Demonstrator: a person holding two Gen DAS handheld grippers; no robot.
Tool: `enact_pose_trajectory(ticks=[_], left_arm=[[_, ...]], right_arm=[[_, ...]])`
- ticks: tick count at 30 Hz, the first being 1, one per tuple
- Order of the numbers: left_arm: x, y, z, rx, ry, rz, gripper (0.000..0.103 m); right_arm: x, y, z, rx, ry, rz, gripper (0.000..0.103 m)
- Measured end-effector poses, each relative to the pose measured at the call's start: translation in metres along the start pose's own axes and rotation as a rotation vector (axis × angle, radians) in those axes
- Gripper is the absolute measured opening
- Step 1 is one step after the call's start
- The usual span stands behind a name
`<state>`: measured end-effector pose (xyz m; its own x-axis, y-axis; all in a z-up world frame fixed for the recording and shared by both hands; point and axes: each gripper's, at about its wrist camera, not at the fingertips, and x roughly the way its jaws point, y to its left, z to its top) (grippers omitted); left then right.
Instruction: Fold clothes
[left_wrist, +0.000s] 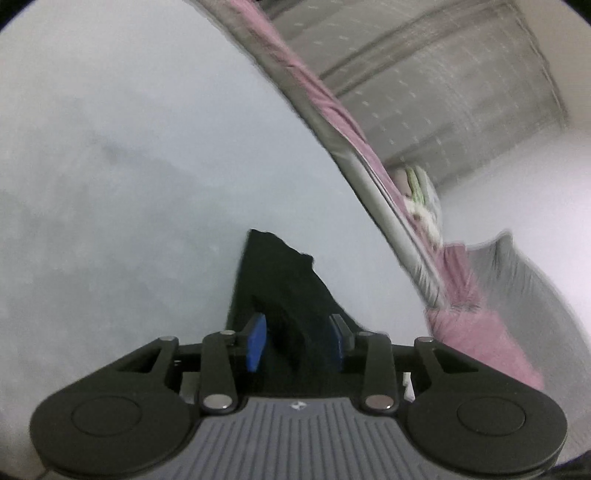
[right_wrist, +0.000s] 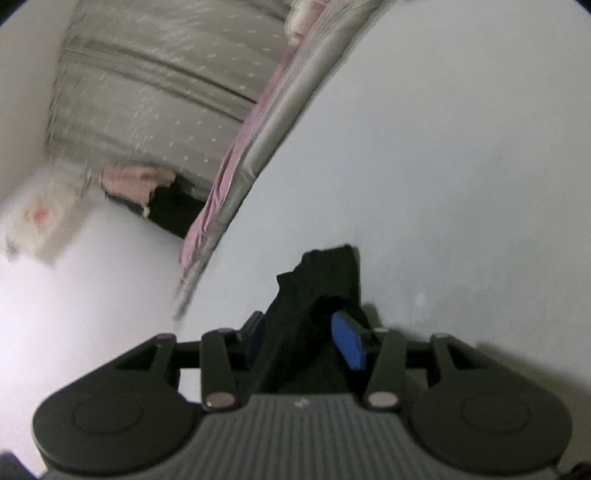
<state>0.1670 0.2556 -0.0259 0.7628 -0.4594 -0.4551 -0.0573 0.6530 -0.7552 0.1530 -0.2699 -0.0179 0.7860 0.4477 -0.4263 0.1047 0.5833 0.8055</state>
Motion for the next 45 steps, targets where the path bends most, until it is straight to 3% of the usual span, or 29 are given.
enact_pose_trajectory(ticks=[7, 11, 15, 18, 25, 30, 45], left_arm=[[0.026, -0.046, -0.030, 0.264, 0.094, 0.009, 0.034], [0.050, -0.054, -0.044, 0.311, 0.129, 0.028, 0.034], [0.061, -0.049, -0.047, 0.326, 0.101, 0.069, 0.034], [0.062, -0.042, -0.038, 0.301, 0.073, 0.063, 0.034], [0.048, -0.022, -0.012, 0.250, -0.022, 0.140, 0.034], [0.027, -0.013, -0.007, 0.178, -0.037, 0.145, 0.034], [-0.024, -0.005, -0.028, 0.036, 0.041, 0.197, 0.046]], right_arm=[[0.014, 0.049, -0.034, -0.344, 0.046, -0.089, 0.042], [0.038, 0.070, -0.055, -0.465, 0.083, -0.113, 0.042], [0.059, 0.075, -0.065, -0.531, 0.102, -0.158, 0.042], [0.064, 0.067, -0.057, -0.500, 0.081, -0.168, 0.040], [0.053, 0.034, -0.021, -0.315, 0.010, -0.147, 0.038], [0.031, 0.011, -0.009, -0.206, -0.032, -0.140, 0.039], [-0.029, 0.010, -0.024, -0.187, 0.016, -0.185, 0.055]])
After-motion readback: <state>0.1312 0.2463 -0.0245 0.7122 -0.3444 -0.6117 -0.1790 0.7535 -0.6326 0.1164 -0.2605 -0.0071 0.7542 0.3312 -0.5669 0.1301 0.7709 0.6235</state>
